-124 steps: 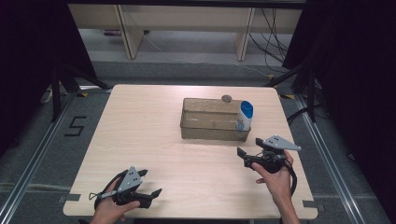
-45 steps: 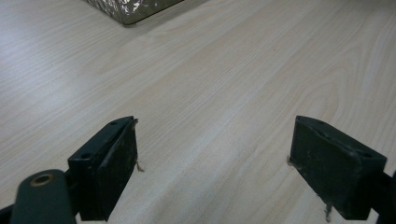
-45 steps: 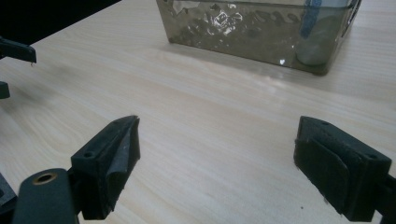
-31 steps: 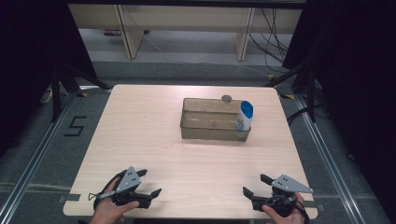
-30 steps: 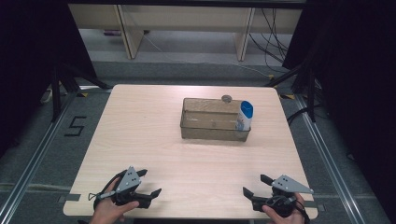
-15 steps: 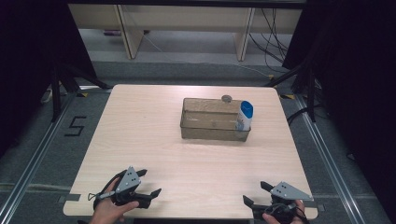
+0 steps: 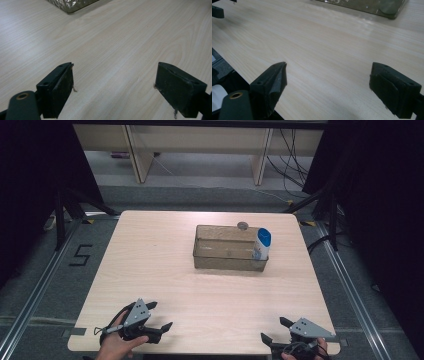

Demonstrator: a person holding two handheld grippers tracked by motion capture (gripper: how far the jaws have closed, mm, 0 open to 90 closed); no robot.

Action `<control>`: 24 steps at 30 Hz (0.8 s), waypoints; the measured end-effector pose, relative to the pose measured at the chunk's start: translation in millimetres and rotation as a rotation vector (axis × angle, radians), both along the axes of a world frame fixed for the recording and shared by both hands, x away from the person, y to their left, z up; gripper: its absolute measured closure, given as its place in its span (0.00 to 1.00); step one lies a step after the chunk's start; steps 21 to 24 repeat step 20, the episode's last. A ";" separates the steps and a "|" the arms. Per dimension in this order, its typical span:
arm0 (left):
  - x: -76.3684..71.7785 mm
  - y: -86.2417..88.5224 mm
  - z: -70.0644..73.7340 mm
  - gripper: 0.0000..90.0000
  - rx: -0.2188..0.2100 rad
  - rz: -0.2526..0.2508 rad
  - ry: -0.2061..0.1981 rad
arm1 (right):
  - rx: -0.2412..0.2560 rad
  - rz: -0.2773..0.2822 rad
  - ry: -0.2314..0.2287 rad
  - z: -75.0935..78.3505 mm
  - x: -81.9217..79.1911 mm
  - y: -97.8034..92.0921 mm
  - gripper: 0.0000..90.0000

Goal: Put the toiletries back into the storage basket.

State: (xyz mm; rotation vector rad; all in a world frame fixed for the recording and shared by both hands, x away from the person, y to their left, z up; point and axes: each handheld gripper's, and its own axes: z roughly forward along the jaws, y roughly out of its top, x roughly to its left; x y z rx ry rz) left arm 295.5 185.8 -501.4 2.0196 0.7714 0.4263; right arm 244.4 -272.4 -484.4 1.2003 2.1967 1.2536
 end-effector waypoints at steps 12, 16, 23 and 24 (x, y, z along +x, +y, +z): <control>-0.2 0.3 0.5 0.16 0.006 -0.006 0.002 | -0.013 0.010 -0.015 -0.6 1.3 0.4 0.17; -0.6 0.0 0.4 0.16 0.003 0.000 -0.002 | 0.006 0.003 0.005 -0.7 1.1 -0.1 0.17; -0.3 0.1 0.4 0.16 0.006 -0.007 0.003 | 0.000 0.009 -0.016 -0.5 2.3 -1.9 0.17; -0.3 0.1 0.4 0.16 0.006 -0.007 0.003 | 0.000 0.009 -0.016 -0.5 2.3 -1.9 0.17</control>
